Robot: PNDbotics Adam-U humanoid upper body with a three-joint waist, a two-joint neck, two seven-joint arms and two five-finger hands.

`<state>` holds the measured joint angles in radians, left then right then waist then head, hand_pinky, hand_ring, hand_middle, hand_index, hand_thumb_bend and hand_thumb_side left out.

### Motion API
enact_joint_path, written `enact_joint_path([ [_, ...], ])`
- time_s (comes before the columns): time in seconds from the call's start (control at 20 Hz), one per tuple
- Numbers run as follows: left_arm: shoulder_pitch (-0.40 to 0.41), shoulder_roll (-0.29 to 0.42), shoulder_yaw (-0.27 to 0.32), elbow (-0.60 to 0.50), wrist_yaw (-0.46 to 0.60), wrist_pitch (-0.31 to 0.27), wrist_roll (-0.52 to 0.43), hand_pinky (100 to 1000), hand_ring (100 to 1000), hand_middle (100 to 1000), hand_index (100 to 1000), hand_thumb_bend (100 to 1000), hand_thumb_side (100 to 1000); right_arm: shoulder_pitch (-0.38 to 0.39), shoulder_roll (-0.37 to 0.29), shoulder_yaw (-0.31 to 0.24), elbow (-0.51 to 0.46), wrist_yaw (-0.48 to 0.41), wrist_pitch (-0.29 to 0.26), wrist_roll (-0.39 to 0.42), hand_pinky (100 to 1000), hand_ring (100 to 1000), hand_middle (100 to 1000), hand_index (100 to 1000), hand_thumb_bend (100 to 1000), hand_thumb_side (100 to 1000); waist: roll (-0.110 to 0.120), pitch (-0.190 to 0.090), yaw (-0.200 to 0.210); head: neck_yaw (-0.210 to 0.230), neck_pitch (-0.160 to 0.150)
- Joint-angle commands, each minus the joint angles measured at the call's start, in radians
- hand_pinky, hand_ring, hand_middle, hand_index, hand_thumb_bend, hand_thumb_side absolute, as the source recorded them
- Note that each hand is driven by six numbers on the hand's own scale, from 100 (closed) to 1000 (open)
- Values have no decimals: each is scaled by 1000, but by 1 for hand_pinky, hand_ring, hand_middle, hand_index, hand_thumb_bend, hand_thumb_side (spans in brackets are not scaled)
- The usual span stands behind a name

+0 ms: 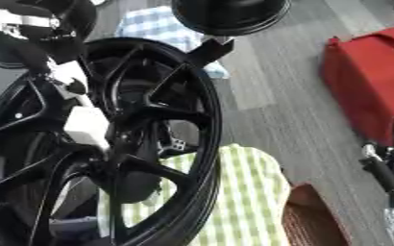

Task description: Pull the pin out of the wheel hub.

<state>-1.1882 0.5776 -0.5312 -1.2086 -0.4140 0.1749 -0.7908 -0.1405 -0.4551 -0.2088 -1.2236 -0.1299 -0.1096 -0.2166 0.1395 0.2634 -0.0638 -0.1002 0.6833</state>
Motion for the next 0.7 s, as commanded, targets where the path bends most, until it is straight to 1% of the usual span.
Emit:
enact_joint_path([
  [0.05, -16, 51, 2, -44, -14, -3, -22, 729, 622, 558, 705, 633, 320, -6, -30, -6, -14, 7, 1, -4, 634, 612, 599, 710, 118, 538, -8, -17, 3, -4, -9],
  [0.15, -16, 58, -1, -61, -35, -5, -39, 724, 621, 557, 701, 627, 314, -5, -30, -6, -13, 7, 2, -5, 634, 612, 599, 710, 118, 537, -7, -18, 4, -4, -10],
  [0.3, -16, 64, -5, -73, -69, -5, -63, 723, 626, 563, 708, 637, 329, -4, -30, -7, -13, 7, 2, -7, 634, 612, 599, 709, 118, 537, -7, -18, 6, -3, -11],
  [0.45, -15, 64, -5, -77, -83, -5, -82, 719, 619, 554, 699, 620, 327, -4, -30, -7, -12, 7, 3, -10, 633, 612, 599, 709, 117, 537, -7, -18, 6, -2, -12],
  [0.55, -15, 63, -6, -77, -86, -3, -92, 710, 608, 542, 686, 580, 310, -4, -30, -7, -12, 7, 5, -11, 633, 612, 599, 709, 117, 537, -7, -18, 6, -1, -12],
  [0.7, -15, 61, -7, -78, -87, 2, -104, 685, 577, 509, 654, 497, 244, -5, -30, -8, -12, 5, 5, -14, 633, 612, 599, 709, 117, 537, -7, -19, 5, 0, -13],
])
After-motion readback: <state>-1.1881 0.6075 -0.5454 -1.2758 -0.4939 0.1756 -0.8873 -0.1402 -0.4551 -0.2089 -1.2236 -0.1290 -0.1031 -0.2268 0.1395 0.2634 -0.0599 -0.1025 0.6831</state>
